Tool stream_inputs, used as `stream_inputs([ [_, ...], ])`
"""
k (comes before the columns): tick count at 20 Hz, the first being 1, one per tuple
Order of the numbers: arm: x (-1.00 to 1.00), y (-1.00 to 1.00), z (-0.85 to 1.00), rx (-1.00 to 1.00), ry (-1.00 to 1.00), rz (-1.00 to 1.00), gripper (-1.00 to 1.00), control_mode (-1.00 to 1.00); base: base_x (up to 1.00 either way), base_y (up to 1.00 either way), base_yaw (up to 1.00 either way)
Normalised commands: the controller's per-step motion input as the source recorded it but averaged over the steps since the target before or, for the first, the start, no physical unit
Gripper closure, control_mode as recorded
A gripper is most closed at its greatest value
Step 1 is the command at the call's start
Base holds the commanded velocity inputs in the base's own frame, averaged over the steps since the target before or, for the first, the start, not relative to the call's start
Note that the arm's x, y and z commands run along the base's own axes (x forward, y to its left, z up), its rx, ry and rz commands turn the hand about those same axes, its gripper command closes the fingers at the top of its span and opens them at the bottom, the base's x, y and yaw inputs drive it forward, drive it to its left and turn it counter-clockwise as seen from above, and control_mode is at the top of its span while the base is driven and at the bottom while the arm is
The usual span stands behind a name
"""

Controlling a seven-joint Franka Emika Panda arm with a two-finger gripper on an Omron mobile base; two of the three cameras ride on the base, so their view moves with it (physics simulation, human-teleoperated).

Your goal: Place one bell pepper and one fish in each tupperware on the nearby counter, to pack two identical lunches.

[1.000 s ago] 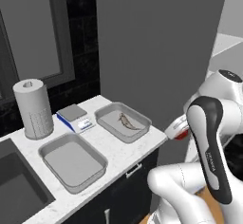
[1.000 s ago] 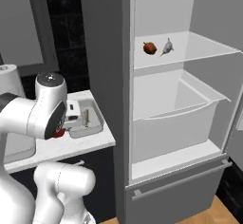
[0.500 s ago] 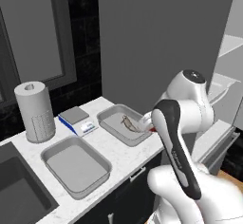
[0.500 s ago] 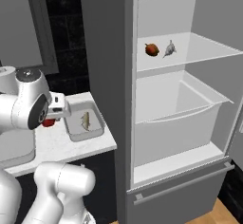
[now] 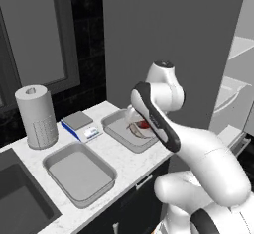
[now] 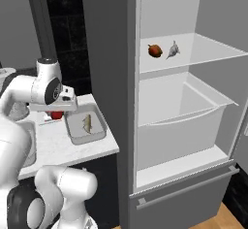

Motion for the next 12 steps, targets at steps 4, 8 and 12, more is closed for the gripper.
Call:
stream_inputs([
  [4, 0.82, 0.0, -0.56, -0.04, 0.19, -0.03, 1.0, -1.0, 0.0, 0.0, 0.0],
  [8, 0.59, 0.02, -0.96, -0.05, 0.0, 0.0, 1.0, -1.0, 0.0, 0.0, 0.0],
  [12, 0.44, 0.03, -0.77, -0.01, 0.0, 0.0, 1.0, -1.0, 0.0, 0.0, 0.0],
])
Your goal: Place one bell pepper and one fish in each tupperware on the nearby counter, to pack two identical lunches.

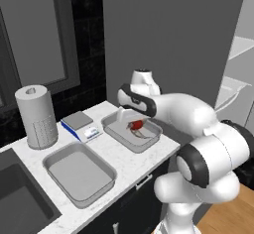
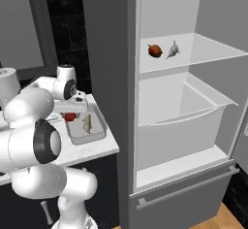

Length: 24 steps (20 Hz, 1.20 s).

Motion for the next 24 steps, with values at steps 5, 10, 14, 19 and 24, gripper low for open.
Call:
stream_inputs([
  [5, 0.33, 0.04, -0.42, 0.0, -0.02, 0.0, 1.0, -1.0, 0.0, 0.0, 0.0],
  [10, 0.55, 0.2, -0.08, -0.02, 0.0, -0.01, 1.0, -1.0, 0.0, 0.0, 0.0],
  [14, 0.75, 0.32, -0.14, -0.05, 0.0, -0.03, 1.0, -1.0, 0.0, 0.0, 0.0],
  [19, 0.36, 0.0, -0.04, -0.02, 0.0, -0.01, 1.0, -1.0, 0.0, 0.0, 0.0],
  [24, 0.06, -0.15, -0.18, 0.0, 0.0, 0.0, 1.0, -1.0, 0.0, 0.0, 0.0],
])
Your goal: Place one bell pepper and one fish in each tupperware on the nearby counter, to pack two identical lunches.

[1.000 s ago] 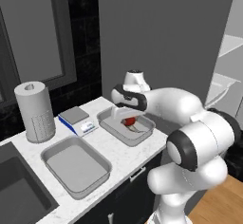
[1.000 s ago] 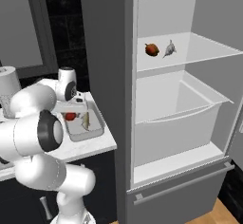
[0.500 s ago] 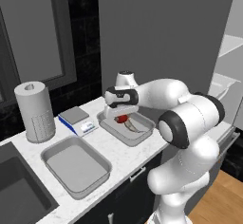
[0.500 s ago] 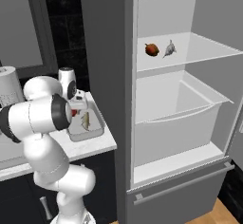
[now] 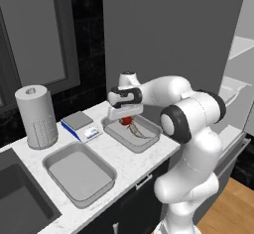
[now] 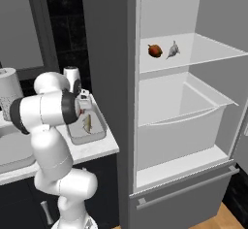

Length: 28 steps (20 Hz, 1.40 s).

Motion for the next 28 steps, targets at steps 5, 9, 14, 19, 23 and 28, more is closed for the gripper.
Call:
stream_inputs([
  [5, 0.02, 0.0, -0.74, 0.0, 0.0, 0.0, 1.0, -1.0, 0.0, 0.0, 0.0],
  [9, 0.03, 0.0, -0.35, 0.0, -0.07, 0.0, 1.0, -1.0, 0.0, 0.0, 0.0],
  [14, 0.0, 0.0, 0.0, 0.0, -0.05, 0.0, 1.0, -1.0, 0.0, 0.0, 0.0],
  [19, 0.0, 0.0, 0.0, 0.0, -0.04, 0.0, -1.0, -1.0, 0.0, 0.0, 0.0],
  [23, 0.0, 0.0, 0.2, -0.01, 0.0, 0.0, -1.0, -1.0, 0.0, 0.0, 0.0],
  [28, -0.03, 0.0, 0.31, -0.01, -0.06, 0.0, -1.0, -1.0, 0.0, 0.0, 0.0],
])
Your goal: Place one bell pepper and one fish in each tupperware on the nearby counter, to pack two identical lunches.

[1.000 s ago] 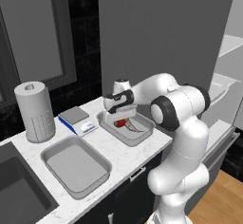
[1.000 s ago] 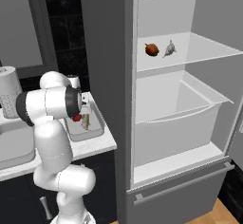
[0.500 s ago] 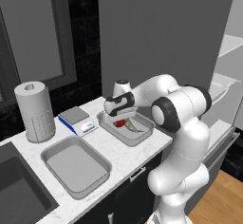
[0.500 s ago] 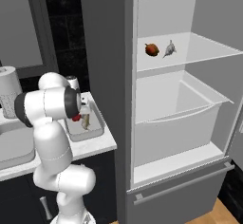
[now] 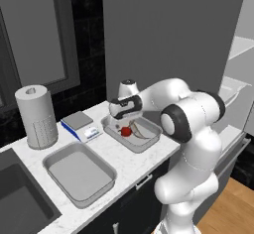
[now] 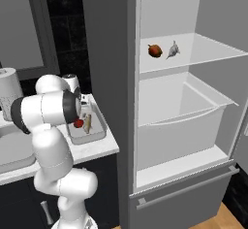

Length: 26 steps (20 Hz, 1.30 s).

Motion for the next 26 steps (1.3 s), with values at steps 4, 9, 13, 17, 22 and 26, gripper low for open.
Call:
stream_inputs([
  [4, -0.15, 0.0, 0.76, 0.0, -0.1, 0.0, -1.0, -1.0, 0.0, 0.0, 0.0],
  [9, -0.71, -0.19, 0.87, 0.0, -0.02, -0.02, -1.0, -1.0, 0.0, 0.0, 0.0],
  [13, -1.0, -0.43, 0.61, 0.0, 0.0, -0.03, -1.0, -1.0, 0.0, 0.0, 0.0],
  [17, -1.0, -0.56, 0.23, 0.0, 0.0, -0.05, -1.0, -1.0, 0.0, 0.0, 0.0],
  [22, -1.0, -0.48, 0.0, 0.0, 0.0, -0.03, -1.0, -1.0, 0.0, 0.0, 0.0],
  [26, -1.0, -0.46, 0.0, 0.0, 0.0, -0.02, -1.0, -1.0, 0.0, 0.0, 0.0],
])
